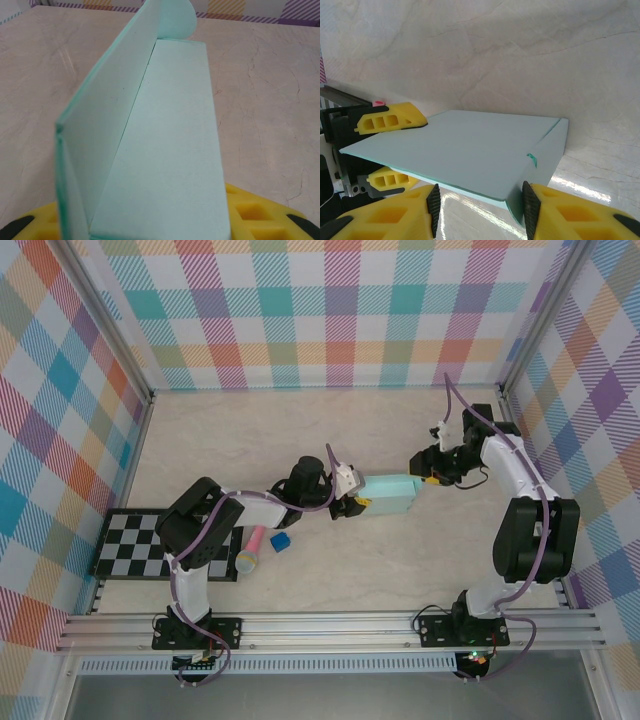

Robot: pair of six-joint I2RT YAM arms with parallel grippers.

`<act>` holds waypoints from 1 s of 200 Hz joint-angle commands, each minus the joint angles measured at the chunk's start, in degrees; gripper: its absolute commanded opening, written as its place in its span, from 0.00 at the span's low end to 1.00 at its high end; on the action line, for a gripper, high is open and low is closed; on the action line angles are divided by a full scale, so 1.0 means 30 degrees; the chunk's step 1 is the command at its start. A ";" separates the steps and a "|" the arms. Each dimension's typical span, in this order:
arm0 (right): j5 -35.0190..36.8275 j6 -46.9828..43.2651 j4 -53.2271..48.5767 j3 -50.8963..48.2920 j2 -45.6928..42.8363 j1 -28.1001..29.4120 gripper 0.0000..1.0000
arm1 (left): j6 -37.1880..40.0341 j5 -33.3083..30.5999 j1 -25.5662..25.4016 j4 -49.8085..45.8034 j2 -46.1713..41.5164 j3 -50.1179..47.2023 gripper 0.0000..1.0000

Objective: Fold the paper box

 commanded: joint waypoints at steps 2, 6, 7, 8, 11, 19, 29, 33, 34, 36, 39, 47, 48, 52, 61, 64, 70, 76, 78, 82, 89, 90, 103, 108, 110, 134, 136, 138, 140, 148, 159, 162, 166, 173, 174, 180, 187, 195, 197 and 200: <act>-0.1607 0.0290 -0.0550 -0.0523 -0.0535 0.0152 0.49 | 0.0380 -0.0375 -0.0141 -0.0995 0.0436 0.0327 0.28; -0.1742 0.0323 -0.0501 -0.0580 -0.0537 0.0156 0.48 | 0.0391 -0.0378 -0.0121 -0.1007 0.0432 0.0320 0.28; -0.1762 0.0338 -0.0479 -0.0600 -0.0536 0.0156 0.48 | 0.0390 -0.0379 -0.0135 -0.1033 0.0436 0.0335 0.28; -0.1801 0.0346 -0.0454 -0.0624 -0.0535 0.0156 0.48 | 0.0389 -0.0365 -0.0127 -0.1032 0.0438 0.0327 0.28; -0.1883 0.0379 -0.0370 -0.0682 -0.0524 0.0178 0.48 | 0.0388 -0.0363 -0.0128 -0.1042 0.0461 0.0346 0.28; -0.1906 0.0491 -0.0243 -0.0804 -0.0508 0.0185 0.48 | 0.0392 -0.0379 -0.0149 -0.1072 0.0469 0.0365 0.28; -0.1766 0.0528 -0.0212 -0.0908 -0.0478 0.0198 0.48 | 0.0427 -0.0352 -0.0145 -0.1110 0.0476 0.0377 0.28; -0.1706 0.0570 -0.0177 -0.0934 -0.0462 0.0188 0.48 | 0.0449 -0.0351 -0.0123 -0.1140 0.0486 0.0397 0.28; -0.1685 0.0579 -0.0171 -0.0938 -0.0469 0.0201 0.48 | 0.0448 -0.0351 -0.0121 -0.1159 0.0492 0.0402 0.28; -0.1692 0.0608 -0.0167 -0.0941 -0.0467 0.0211 0.48 | 0.0462 -0.0336 -0.0127 -0.1165 0.0497 0.0406 0.28; -0.1672 0.0639 -0.0140 -0.0967 -0.0475 0.0214 0.48 | 0.0474 -0.0323 -0.0143 -0.1202 0.0498 0.0455 0.28; -0.1729 0.0776 -0.0077 -0.0999 -0.0475 0.0214 0.47 | 0.0587 -0.0254 -0.0131 -0.1338 0.0498 0.0488 0.28; -0.1741 0.0800 -0.0077 -0.1000 -0.0475 0.0200 0.46 | 0.0605 -0.0244 -0.0126 -0.1346 0.0498 0.0477 0.28; -0.1794 0.0862 -0.0019 -0.1024 -0.0476 0.0210 0.46 | 0.0658 -0.0208 -0.0131 -0.1439 0.0513 0.0531 0.28; -0.1870 0.0967 0.0066 -0.1030 -0.0556 0.0244 0.46 | 0.0764 -0.0130 -0.0130 -0.1622 0.0520 0.0587 0.28; -0.1848 0.0995 0.0083 -0.1030 -0.0545 0.0244 0.46 | 0.0772 -0.0118 -0.0121 -0.1658 0.0519 0.0620 0.28; -0.1746 0.1053 0.0155 -0.1055 -0.0589 0.0266 0.46 | 0.0784 -0.0102 -0.0122 -0.1682 0.0527 0.0664 0.28; -0.1645 0.1126 0.0212 -0.1059 -0.0597 0.0248 0.45 | 0.0799 -0.0112 -0.0145 -0.1691 0.0535 0.0653 0.28; -0.1616 0.1140 0.0207 -0.1059 -0.0580 0.0274 0.45 | 0.0799 -0.0115 -0.0141 -0.1687 0.0537 0.0652 0.28; -0.1563 0.1159 0.0215 -0.1059 -0.0565 0.0273 0.45 | 0.0800 -0.0116 -0.0134 -0.1704 0.0528 0.0666 0.28; -0.1565 0.1281 0.0284 -0.1059 -0.0498 0.0263 0.44 | 0.0798 -0.0102 -0.0148 -0.1677 0.0529 0.0647 0.28; -0.1557 0.1316 0.0294 -0.1074 -0.0487 0.0268 0.44 | 0.0813 -0.0094 -0.0149 -0.1676 0.0528 0.0644 0.28; -0.1697 0.1674 0.0625 -0.1218 -0.0454 0.0284 0.44 | 0.0842 -0.0087 -0.0170 -0.1748 0.0555 0.0667 0.29; -0.1791 0.1836 0.0737 -0.1274 -0.0462 0.0302 0.44 | 0.0875 -0.0089 -0.0158 -0.1760 0.0557 0.0682 0.29; -0.1843 0.1926 0.0807 -0.1289 -0.0465 0.0302 0.44 | 0.0883 -0.0087 -0.0173 -0.1784 0.0557 0.0681 0.29; -0.2310 0.2785 0.1639 -0.1600 -0.0689 0.0388 0.43 | 0.1102 -0.0091 -0.0202 -0.2099 0.0601 0.0814 0.29; -0.2310 0.2844 0.1692 -0.1612 -0.0683 0.0390 0.43 | 0.1116 -0.0088 -0.0206 -0.2111 0.0612 0.0817 0.29; -0.2309 0.2903 0.1742 -0.1637 -0.0682 0.0405 0.43 | 0.1141 -0.0087 -0.0200 -0.2129 0.0615 0.0818 0.29; -0.2324 0.2962 0.1769 -0.1657 -0.0681 0.0379 0.43 | 0.1170 -0.0065 -0.0184 -0.2162 0.0615 0.0840 0.28; -0.2482 0.3177 0.1927 -0.1729 -0.0630 0.0418 0.43 | 0.1263 -0.0032 -0.0235 -0.2321 0.0645 0.0932 0.28; -0.2729 0.3493 0.2139 -0.1834 -0.0594 0.0438 0.43 | 0.1300 -0.0056 -0.0235 -0.2351 0.0648 0.0966 0.28; -0.2772 0.3552 0.2184 -0.1859 -0.0608 0.0433 0.43 | 0.1297 -0.0058 -0.0233 -0.2364 0.0664 0.0968 0.28; -0.2783 0.3597 0.2223 -0.1878 -0.0594 0.0473 0.43 | 0.1296 -0.0061 -0.0220 -0.2396 0.0659 0.0983 0.28; -0.2696 0.3804 0.2327 -0.1923 -0.0623 0.0471 0.43 | 0.1296 -0.0064 -0.0209 -0.2405 0.0679 0.1016 0.28; -0.2693 0.3822 0.2327 -0.1916 -0.0623 0.0469 0.43 | 0.1296 -0.0061 -0.0223 -0.2406 0.0676 0.1019 0.28; -0.2731 0.4001 0.2368 -0.1936 -0.0613 0.0478 0.43 | 0.1339 -0.0058 -0.0237 -0.2433 0.0656 0.1009 0.28; -0.2879 0.4190 0.2406 -0.1909 -0.0565 0.0477 0.43 | 0.1380 -0.0029 -0.0260 -0.2459 0.0663 0.0999 0.28; -0.3053 0.4488 0.2544 -0.1865 -0.0543 0.0474 0.43 | 0.1456 -0.0028 -0.0294 -0.2555 0.0674 0.1012 0.28; -0.3081 0.4552 0.2555 -0.1854 -0.0551 0.0477 0.43 | 0.1468 -0.0043 -0.0295 -0.2584 0.0674 0.1042 0.28; -0.3149 0.4607 0.2566 -0.1850 -0.0574 0.0478 0.43 | 0.1494 -0.0056 -0.0295 -0.2598 0.0674 0.1051 0.28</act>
